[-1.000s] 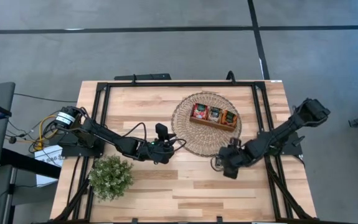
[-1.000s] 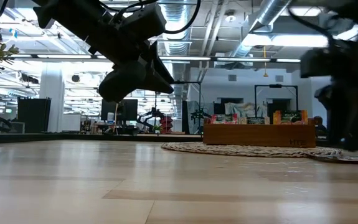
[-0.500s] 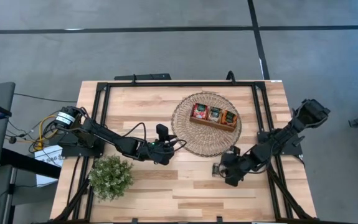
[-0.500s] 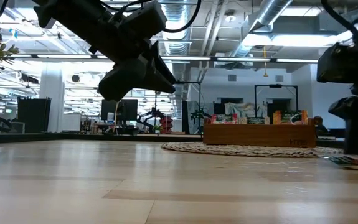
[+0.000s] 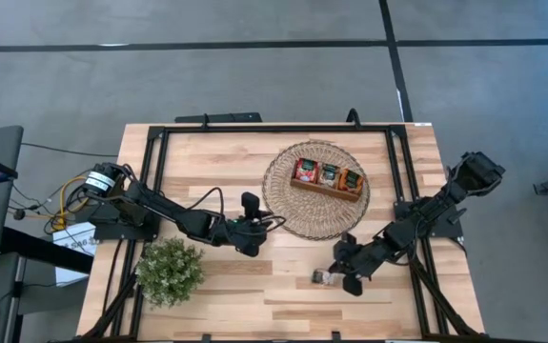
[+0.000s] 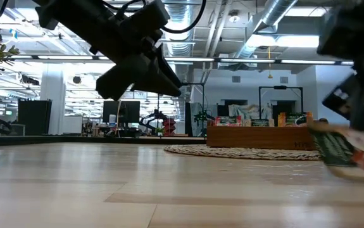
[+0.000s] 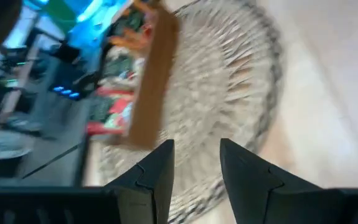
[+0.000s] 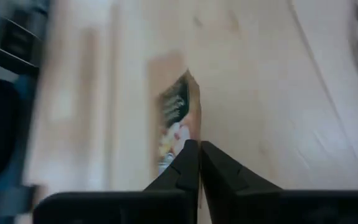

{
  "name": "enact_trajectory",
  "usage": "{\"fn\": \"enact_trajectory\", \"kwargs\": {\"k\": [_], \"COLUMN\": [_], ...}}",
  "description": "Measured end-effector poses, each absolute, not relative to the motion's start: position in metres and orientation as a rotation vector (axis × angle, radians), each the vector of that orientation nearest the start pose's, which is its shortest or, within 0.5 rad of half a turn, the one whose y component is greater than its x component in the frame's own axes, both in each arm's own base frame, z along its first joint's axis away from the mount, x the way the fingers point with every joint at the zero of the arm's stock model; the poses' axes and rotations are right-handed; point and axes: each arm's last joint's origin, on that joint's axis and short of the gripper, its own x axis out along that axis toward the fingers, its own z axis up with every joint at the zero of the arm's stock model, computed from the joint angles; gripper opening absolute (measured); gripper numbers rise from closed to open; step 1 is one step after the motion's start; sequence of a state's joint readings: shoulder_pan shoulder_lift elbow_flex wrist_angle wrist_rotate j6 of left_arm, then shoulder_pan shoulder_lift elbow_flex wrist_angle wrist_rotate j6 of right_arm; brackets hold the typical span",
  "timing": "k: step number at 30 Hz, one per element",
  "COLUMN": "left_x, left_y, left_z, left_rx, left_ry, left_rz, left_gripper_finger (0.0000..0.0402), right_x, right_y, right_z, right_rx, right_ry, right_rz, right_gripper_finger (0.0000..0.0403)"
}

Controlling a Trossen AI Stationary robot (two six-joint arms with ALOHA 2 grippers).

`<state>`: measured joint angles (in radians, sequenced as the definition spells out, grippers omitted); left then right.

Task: Pick & Place Tea
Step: Put the brown tea bag into the middle section of the wooden organizer

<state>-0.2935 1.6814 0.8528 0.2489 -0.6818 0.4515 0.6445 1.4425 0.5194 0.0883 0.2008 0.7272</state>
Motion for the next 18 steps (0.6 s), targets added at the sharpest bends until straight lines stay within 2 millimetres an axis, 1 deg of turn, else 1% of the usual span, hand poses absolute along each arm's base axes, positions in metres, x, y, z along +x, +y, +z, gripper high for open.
{"fn": "enact_trajectory", "kwargs": {"k": [2, 4, 7, 9, 12, 16, 18], "left_x": [0.326, 0.329, 0.337, 0.344, 0.352, 0.360, 0.362], "left_y": [-0.082, -0.086, -0.094, -0.097, -0.098, -0.098, -0.099], "left_z": [0.176, 0.176, 0.172, 0.167, 0.153, 0.130, 0.120], "left_rx": [0.646, 0.548, 0.382, 0.321, 0.271, 0.216, 0.204], "left_ry": [0.575, 0.532, 0.438, 0.378, 0.329, 0.322, 0.310], "left_rz": [0.182, 0.043, -0.142, -0.167, -0.138, -0.142, -0.181], "left_gripper_finger": [0.0122, 0.0122, 0.0122, 0.0122, 0.0124, 0.0140, 0.0151], "right_x": [0.204, 0.208, 0.210, 0.211, 0.211, 0.209, 0.208], "right_y": [0.146, 0.147, 0.146, 0.144, 0.144, 0.145, 0.146], "right_z": [0.139, 0.143, 0.146, 0.146, 0.147, 0.148, 0.148], "right_rx": [0.330, 0.320, 0.290, 0.272, 0.248, 0.221, 0.202], "right_ry": [0.807, 0.746, 0.685, 0.655, 0.622, 0.589, 0.578], "right_rz": [0.157, 0.175, 0.120, 0.065, 0.015, -0.024, -0.034], "right_gripper_finger": [0.0003, 0.0004, 0.0001, 0.0001, 0.0001, 0.0000, 0.0001]}}
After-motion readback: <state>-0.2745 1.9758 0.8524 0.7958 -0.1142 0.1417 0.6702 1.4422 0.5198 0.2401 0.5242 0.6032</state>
